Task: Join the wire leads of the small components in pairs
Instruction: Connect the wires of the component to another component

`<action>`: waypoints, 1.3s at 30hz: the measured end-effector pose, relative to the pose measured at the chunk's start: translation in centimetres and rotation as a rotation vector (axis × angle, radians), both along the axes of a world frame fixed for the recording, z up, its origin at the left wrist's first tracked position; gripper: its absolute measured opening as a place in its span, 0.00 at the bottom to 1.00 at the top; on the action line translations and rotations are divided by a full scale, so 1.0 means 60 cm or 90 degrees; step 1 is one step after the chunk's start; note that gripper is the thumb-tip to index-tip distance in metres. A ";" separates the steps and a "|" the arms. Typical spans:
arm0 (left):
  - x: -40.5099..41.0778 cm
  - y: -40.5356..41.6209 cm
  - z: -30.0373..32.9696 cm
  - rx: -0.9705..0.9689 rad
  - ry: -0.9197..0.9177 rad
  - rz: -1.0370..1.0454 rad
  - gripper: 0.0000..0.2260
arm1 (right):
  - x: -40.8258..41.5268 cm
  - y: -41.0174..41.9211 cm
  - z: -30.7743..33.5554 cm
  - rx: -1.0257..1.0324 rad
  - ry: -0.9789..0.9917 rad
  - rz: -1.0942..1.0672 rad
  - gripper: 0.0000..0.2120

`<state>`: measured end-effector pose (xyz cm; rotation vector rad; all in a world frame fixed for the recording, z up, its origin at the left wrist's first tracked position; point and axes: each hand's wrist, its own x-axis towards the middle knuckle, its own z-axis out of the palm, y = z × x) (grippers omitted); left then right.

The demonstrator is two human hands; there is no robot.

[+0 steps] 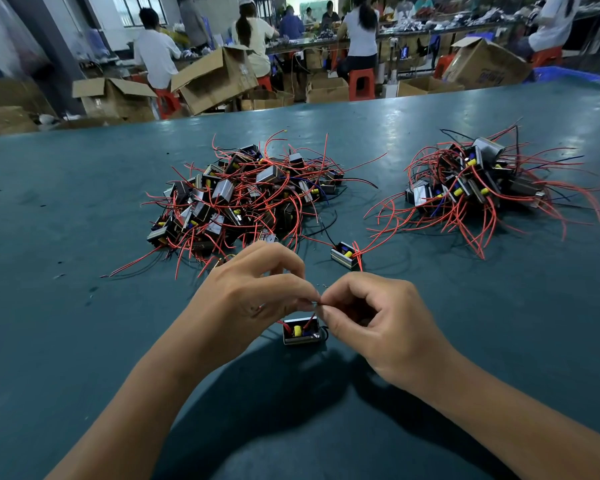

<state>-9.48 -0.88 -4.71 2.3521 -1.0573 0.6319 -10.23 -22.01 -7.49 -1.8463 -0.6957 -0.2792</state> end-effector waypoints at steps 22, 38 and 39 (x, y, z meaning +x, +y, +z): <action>-0.020 -0.037 0.000 -0.234 0.461 0.067 0.09 | -0.003 0.005 -0.002 -0.044 -0.072 -0.069 0.01; -0.022 -0.039 0.007 -0.066 0.265 0.074 0.08 | -0.004 0.005 -0.001 -0.060 -0.097 -0.071 0.02; -0.022 -0.040 0.006 -0.085 0.290 0.076 0.09 | -0.004 0.006 -0.001 -0.060 -0.099 -0.070 0.02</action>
